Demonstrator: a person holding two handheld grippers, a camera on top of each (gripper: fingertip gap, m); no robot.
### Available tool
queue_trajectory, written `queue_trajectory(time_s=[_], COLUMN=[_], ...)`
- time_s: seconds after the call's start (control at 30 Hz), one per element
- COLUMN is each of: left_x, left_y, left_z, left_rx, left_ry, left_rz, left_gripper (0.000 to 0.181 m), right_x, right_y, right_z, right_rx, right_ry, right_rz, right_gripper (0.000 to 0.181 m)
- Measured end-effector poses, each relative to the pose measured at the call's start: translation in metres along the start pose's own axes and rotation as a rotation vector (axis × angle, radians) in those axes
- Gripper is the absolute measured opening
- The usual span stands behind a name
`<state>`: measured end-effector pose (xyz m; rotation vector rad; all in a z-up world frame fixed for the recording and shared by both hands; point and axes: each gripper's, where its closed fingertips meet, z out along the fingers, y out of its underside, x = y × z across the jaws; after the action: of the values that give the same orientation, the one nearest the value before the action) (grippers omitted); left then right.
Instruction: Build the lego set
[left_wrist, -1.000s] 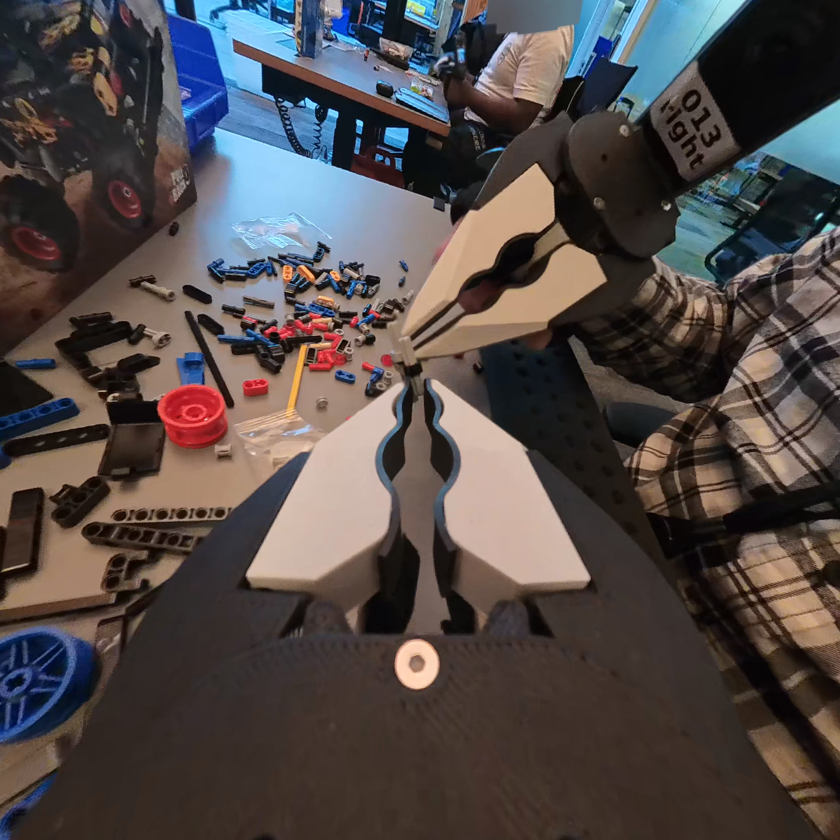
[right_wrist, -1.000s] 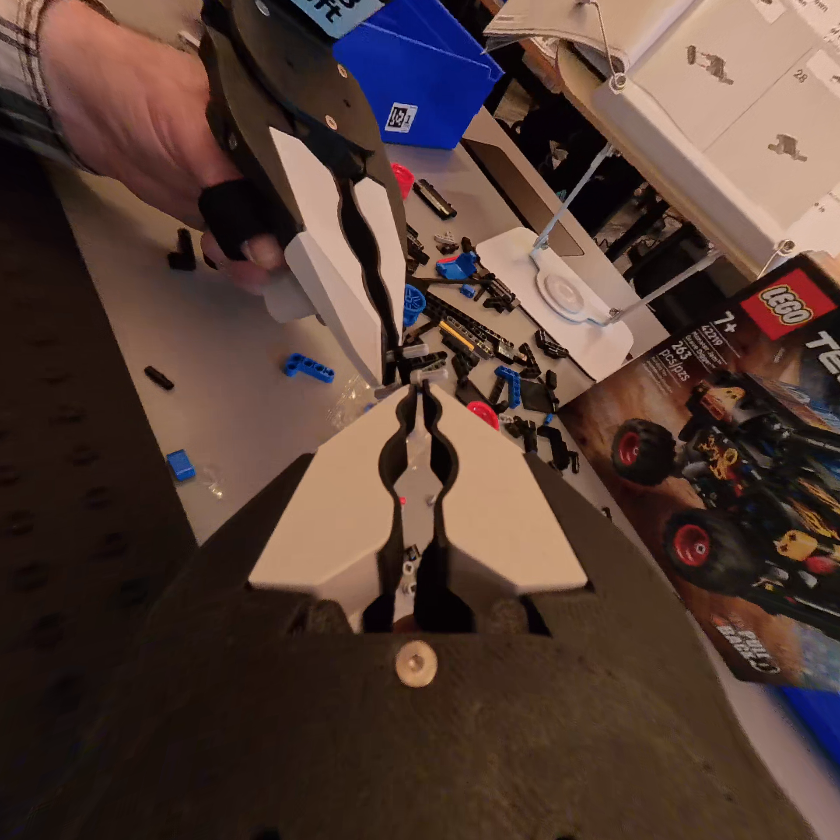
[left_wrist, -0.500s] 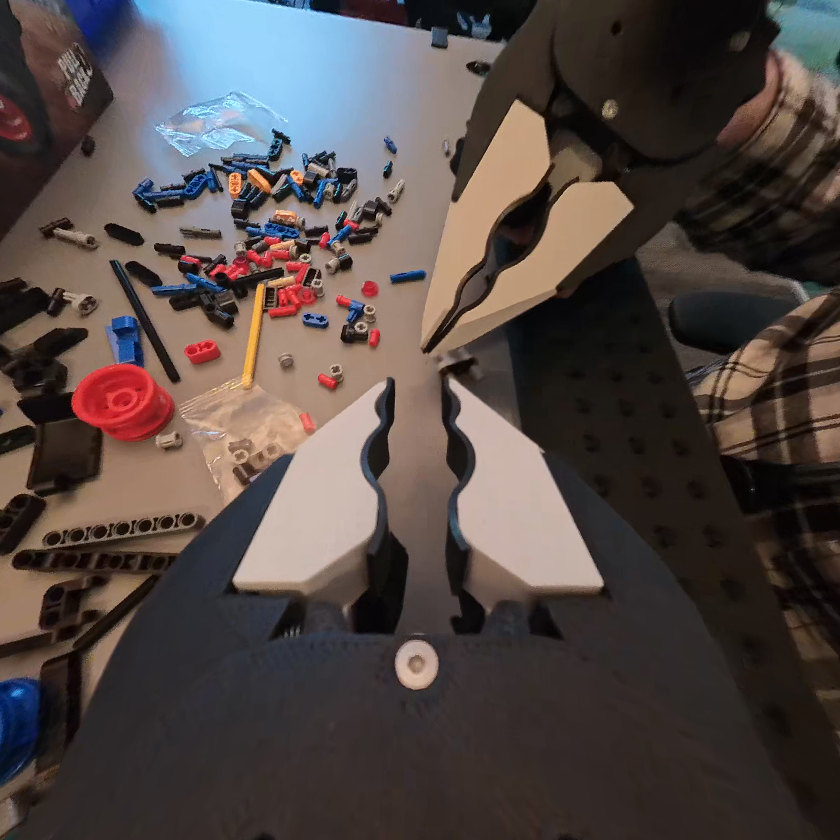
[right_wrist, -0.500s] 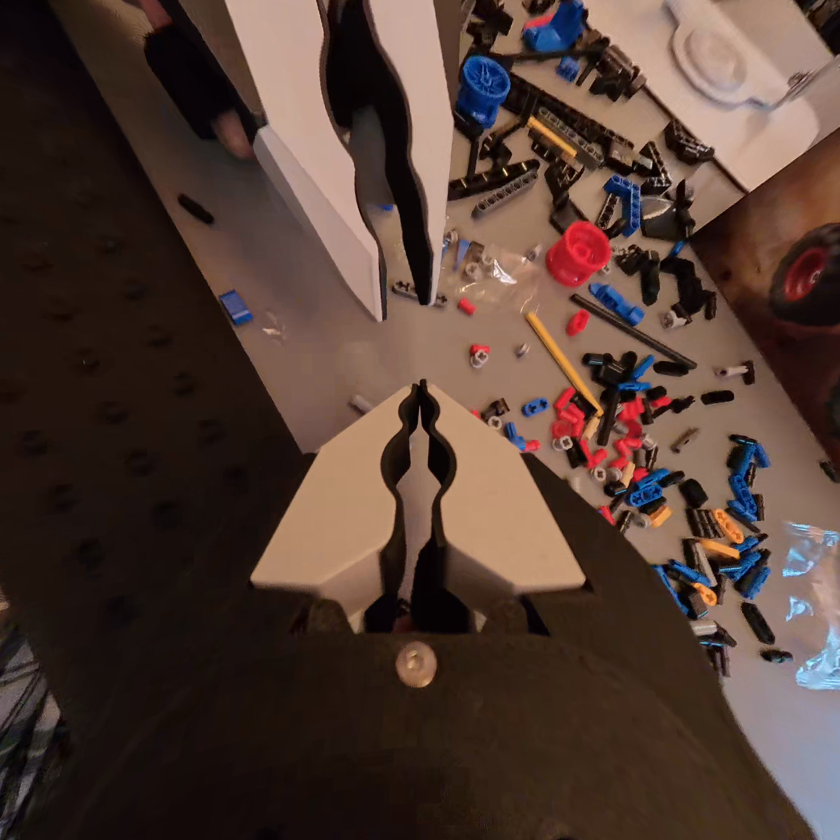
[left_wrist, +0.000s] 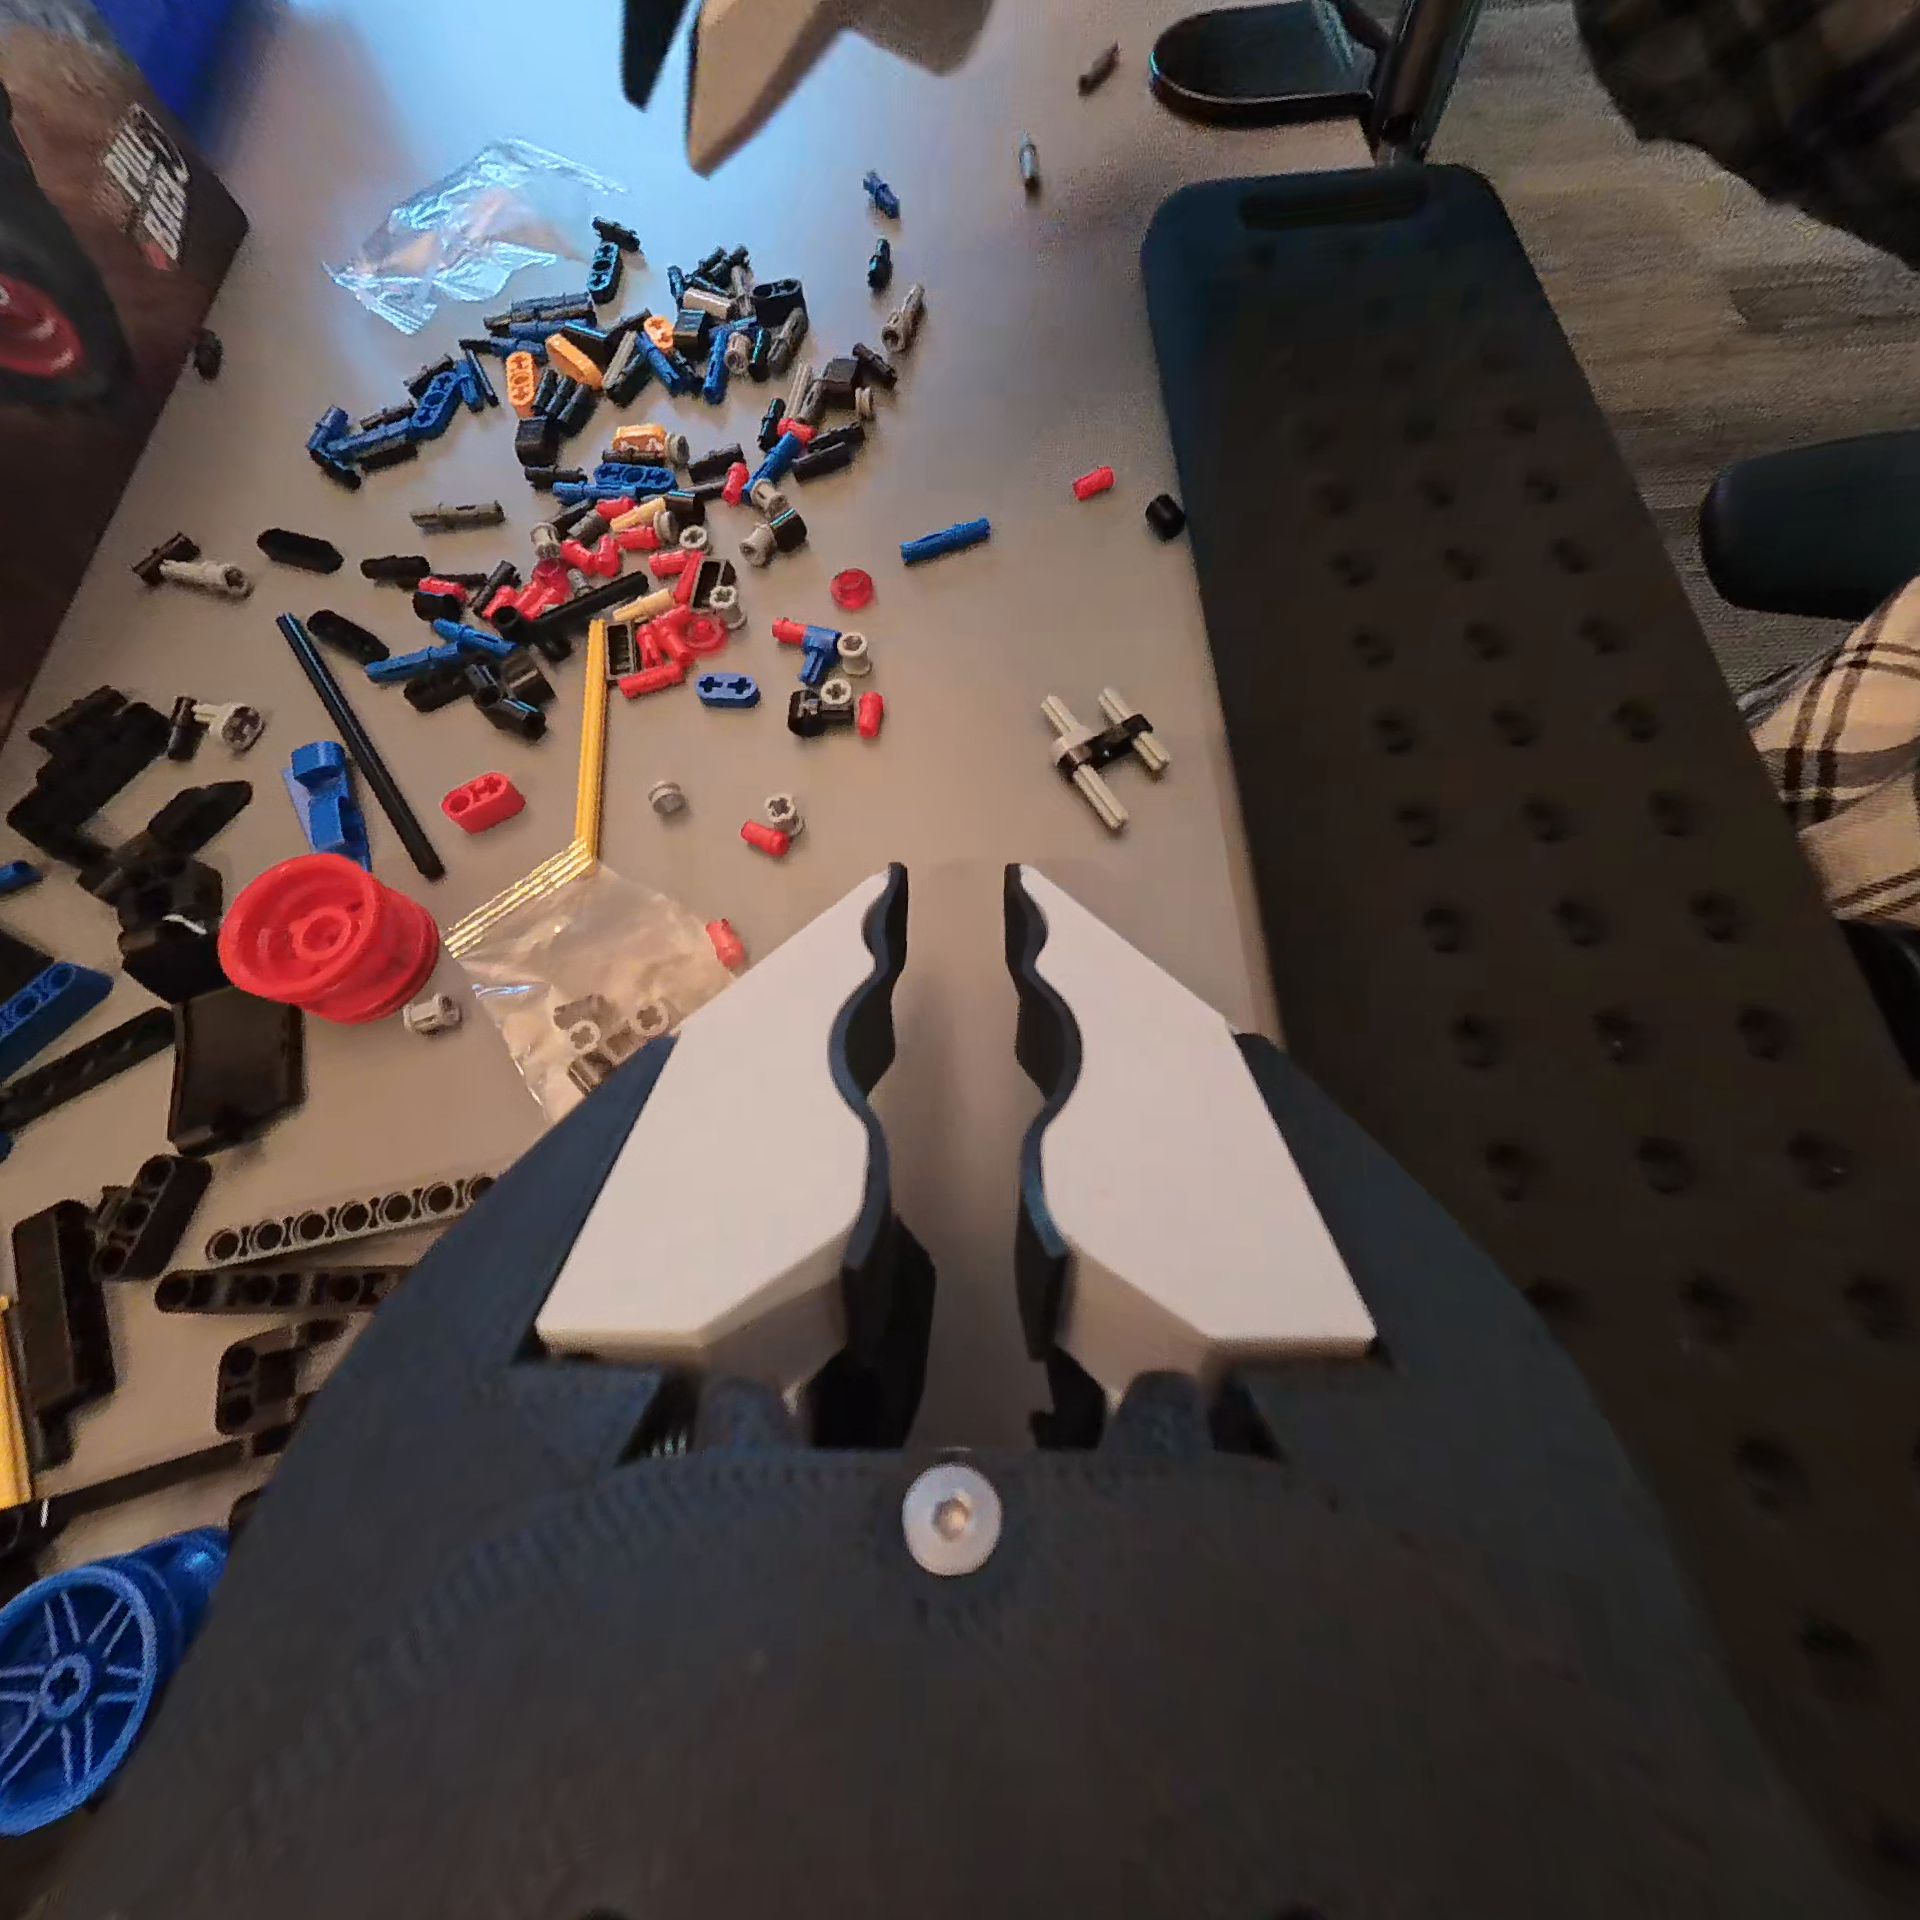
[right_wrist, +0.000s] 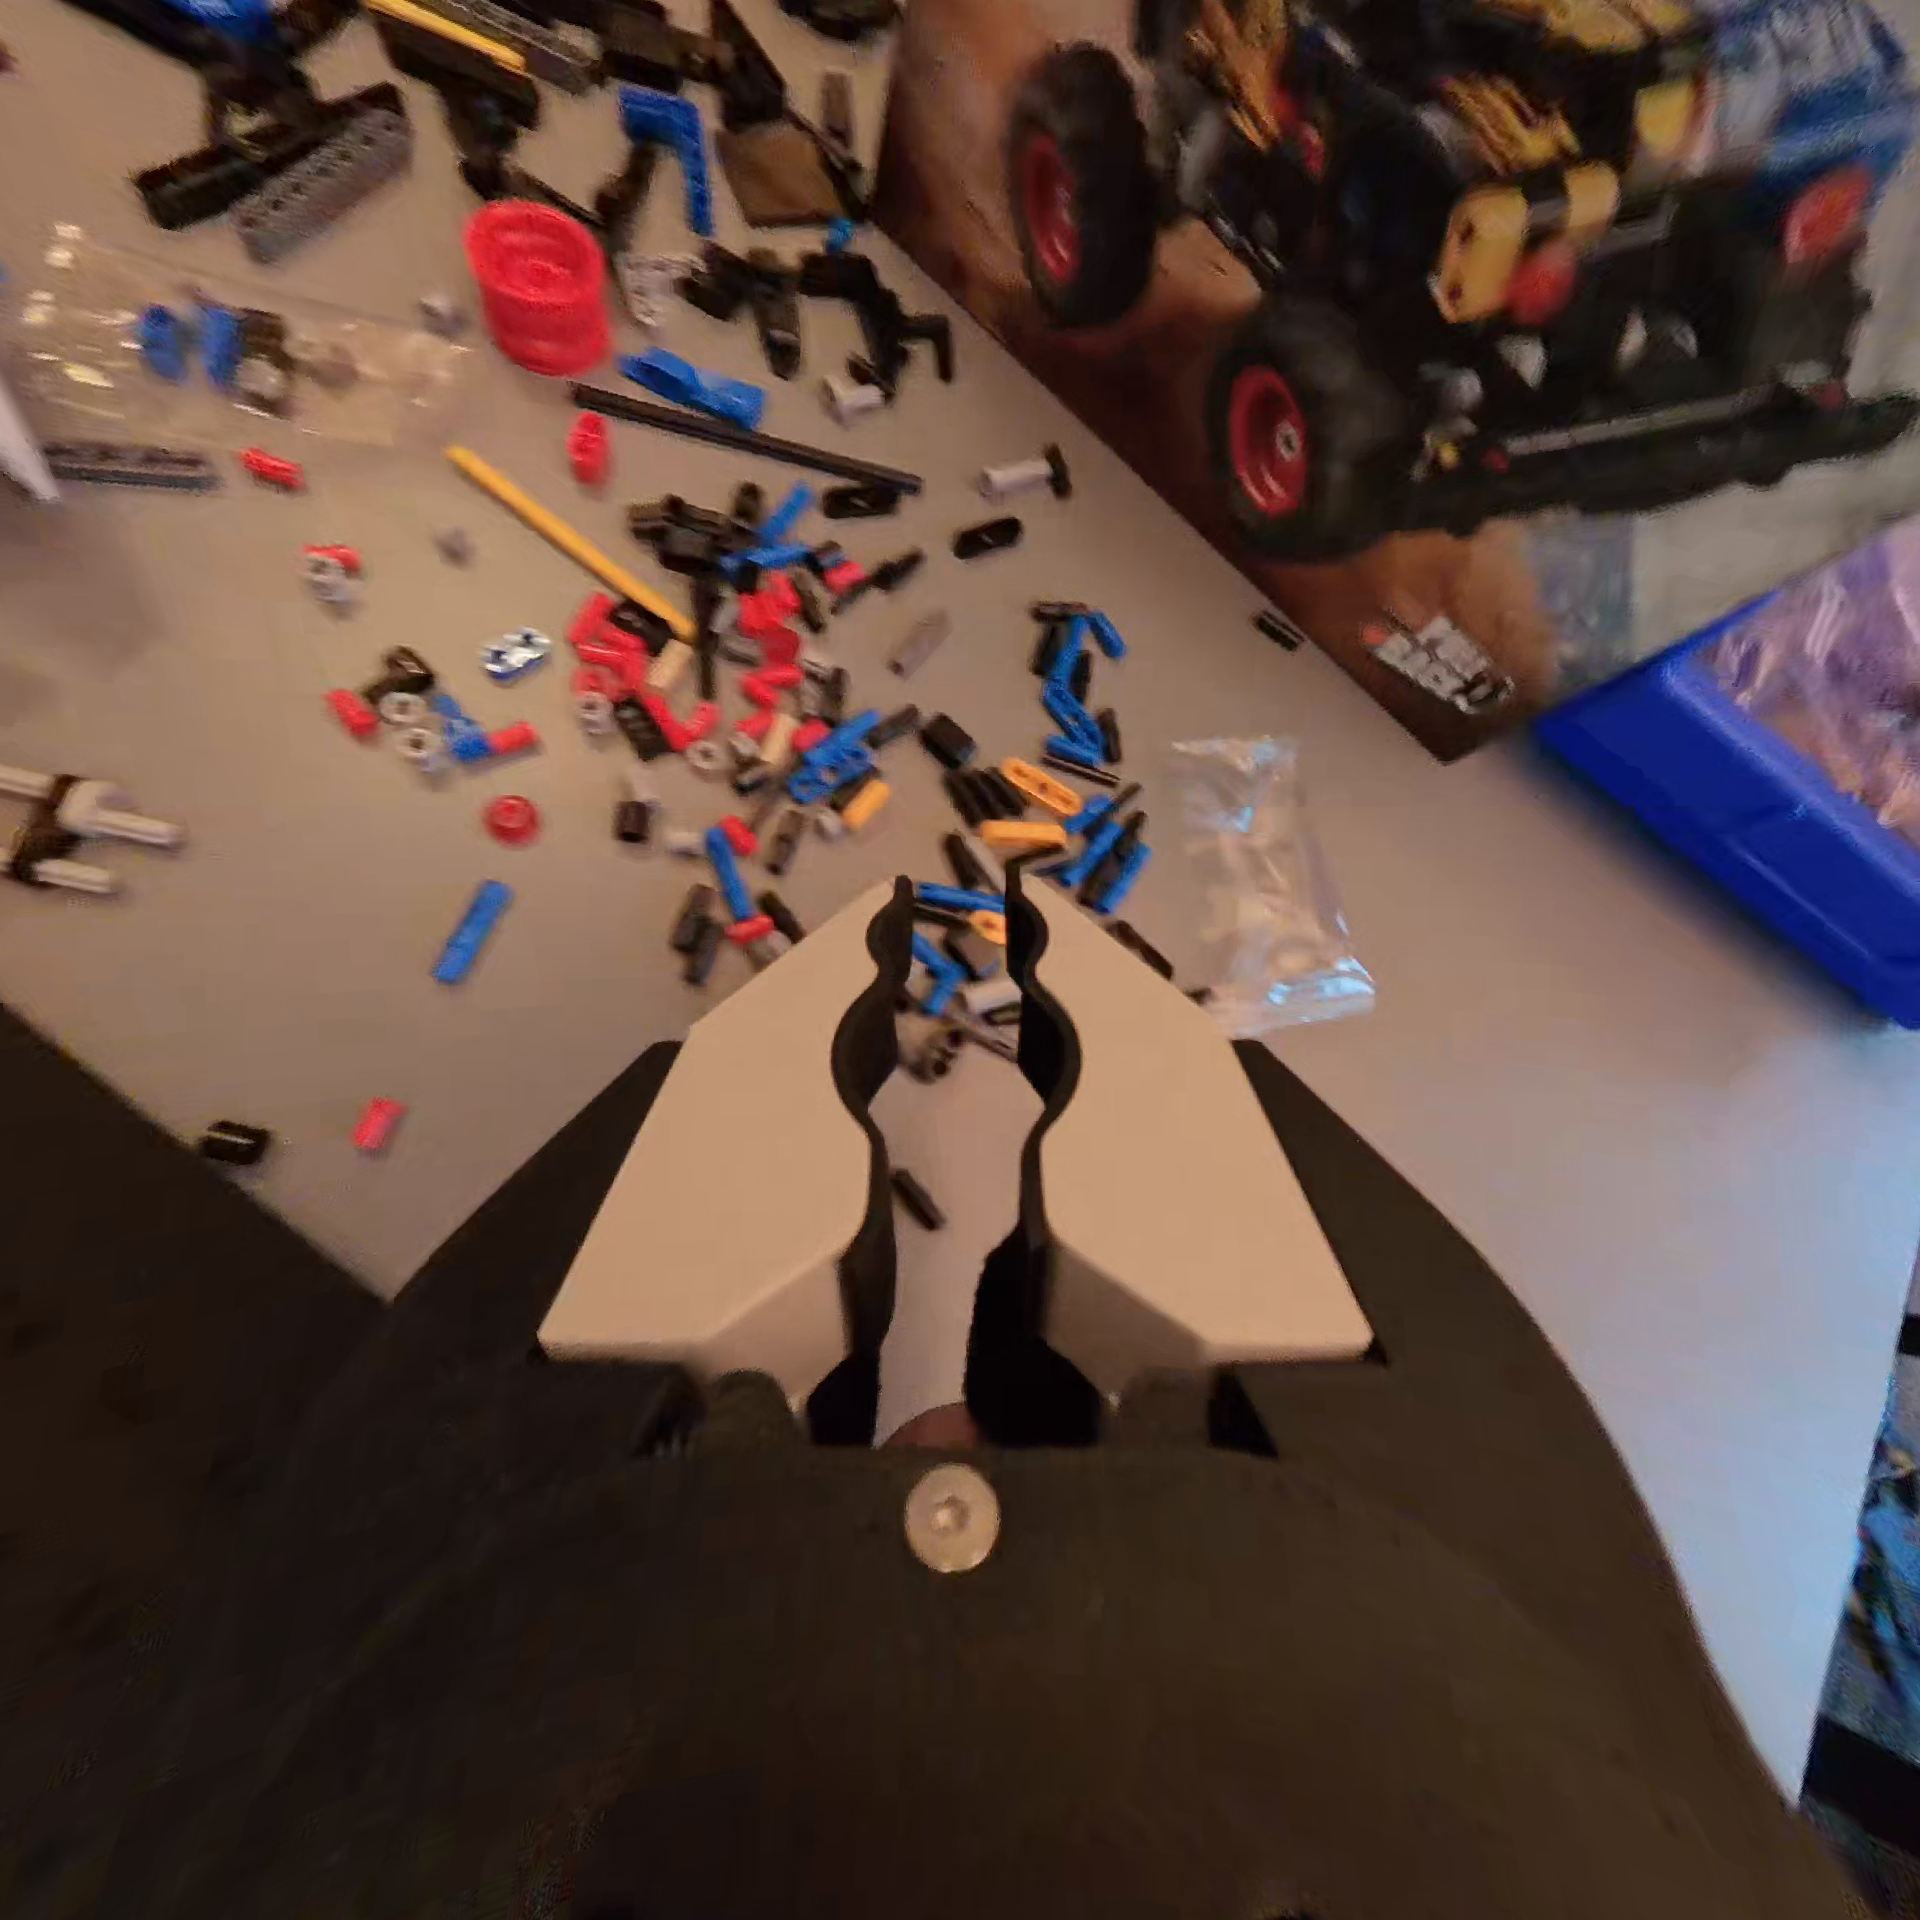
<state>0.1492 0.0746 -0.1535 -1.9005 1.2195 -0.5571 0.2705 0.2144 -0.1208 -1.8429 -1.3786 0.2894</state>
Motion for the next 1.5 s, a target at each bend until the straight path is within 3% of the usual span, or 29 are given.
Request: queue_trajectory(time_s=[0.17,0.43,0.73,0.93,1.03,1.13,1.4,1.5], left_x=[0.000,0.000,0.015,0.028,0.032,0.029,-0.005,-0.010], left_y=[0.002,-0.002,-0.019,-0.022,-0.011,-0.011,0.004,0.006], left_z=[0.001,0.002,0.012,0.036,0.047,0.047,0.029,0.019], left_rx=[-0.005,0.002,-0.026,-0.165,-0.233,-0.226,-0.283,-0.250], left_ry=[0.002,0.014,0.073,0.165,0.198,0.181,-0.085,-0.069], left_rz=[0.003,0.022,0.199,0.442,0.439,0.353,0.060,0.020], left_gripper=[0.017,0.018,0.022,0.021,0.009,0.009,0.010,0.036], right_x=[0.034,0.050,0.055,0.047,0.037,0.020,-0.048,-0.083], right_y=[0.022,0.046,0.043,0.018,0.003,-0.010,-0.044,-0.053], right_z=[0.021,0.052,0.043,0.014,-0.002,-0.013,-0.017,-0.012], right_rx=[-0.080,-0.208,-0.174,-0.080,-0.031,0.013,0.133,0.166], right_ry=[-0.055,-0.172,-0.160,-0.098,-0.072,-0.076,-0.193,-0.262], right_rz=[-0.052,-0.046,-0.024,-0.049,-0.077,-0.111,-0.209,-0.243], right_gripper=[0.013,0.009,0.006,0.006,0.006,0.006,0.006,0.006])
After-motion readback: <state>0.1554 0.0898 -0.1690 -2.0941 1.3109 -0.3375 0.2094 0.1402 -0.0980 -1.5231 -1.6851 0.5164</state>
